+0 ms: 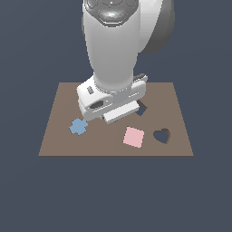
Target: Insert a designated object into the corresponding slot on a board.
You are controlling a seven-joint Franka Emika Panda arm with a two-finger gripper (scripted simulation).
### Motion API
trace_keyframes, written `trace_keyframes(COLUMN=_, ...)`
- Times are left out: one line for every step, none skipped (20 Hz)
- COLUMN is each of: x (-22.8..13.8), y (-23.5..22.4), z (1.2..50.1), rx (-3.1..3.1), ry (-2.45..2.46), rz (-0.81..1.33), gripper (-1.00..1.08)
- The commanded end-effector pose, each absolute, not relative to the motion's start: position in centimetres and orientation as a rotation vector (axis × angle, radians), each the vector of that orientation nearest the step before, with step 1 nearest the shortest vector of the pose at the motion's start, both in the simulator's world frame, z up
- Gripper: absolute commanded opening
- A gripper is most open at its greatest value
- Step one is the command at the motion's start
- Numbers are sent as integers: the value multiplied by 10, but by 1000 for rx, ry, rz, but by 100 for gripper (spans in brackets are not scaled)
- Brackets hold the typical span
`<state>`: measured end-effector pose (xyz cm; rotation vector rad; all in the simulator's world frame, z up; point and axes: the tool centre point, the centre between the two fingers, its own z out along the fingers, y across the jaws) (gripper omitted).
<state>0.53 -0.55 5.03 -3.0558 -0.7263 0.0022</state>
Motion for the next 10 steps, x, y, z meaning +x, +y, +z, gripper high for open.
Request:
trace_keyframes(x=5, y=-5, z=50, rx=-3056, ry=-727, rz=1, gripper=100)
trace_keyframes(x=5, y=-6, z=49, rx=-3056, ry=-727, rz=1, gripper=100)
trace_keyframes(x=6, y=-5, z=48, rx=-3056, ry=-728, rz=1, gripper=100)
trace_keyframes(x=6, y=-6, z=45, rx=-3056, ry=-728, rz=1, gripper=100)
trace_keyframes(x=6, y=-5, z=42, rx=-3055, ry=-729, rz=1, gripper=100)
trace_keyframes(x=6, y=-5, z=38, rx=-3055, ry=-731, rz=1, gripper=100)
trace_keyframes(x=6, y=-5, z=35, rx=-3055, ry=-732, rz=0, gripper=100)
trace_keyframes(x=6, y=-5, z=33, rx=-3055, ry=-733, rz=0, gripper=100)
trace_keyframes(x=6, y=-6, z=31, rx=-3055, ry=-733, rz=0, gripper=100)
trace_keyframes(x=6, y=-5, z=30, rx=-3055, ry=-734, rz=0, gripper=100)
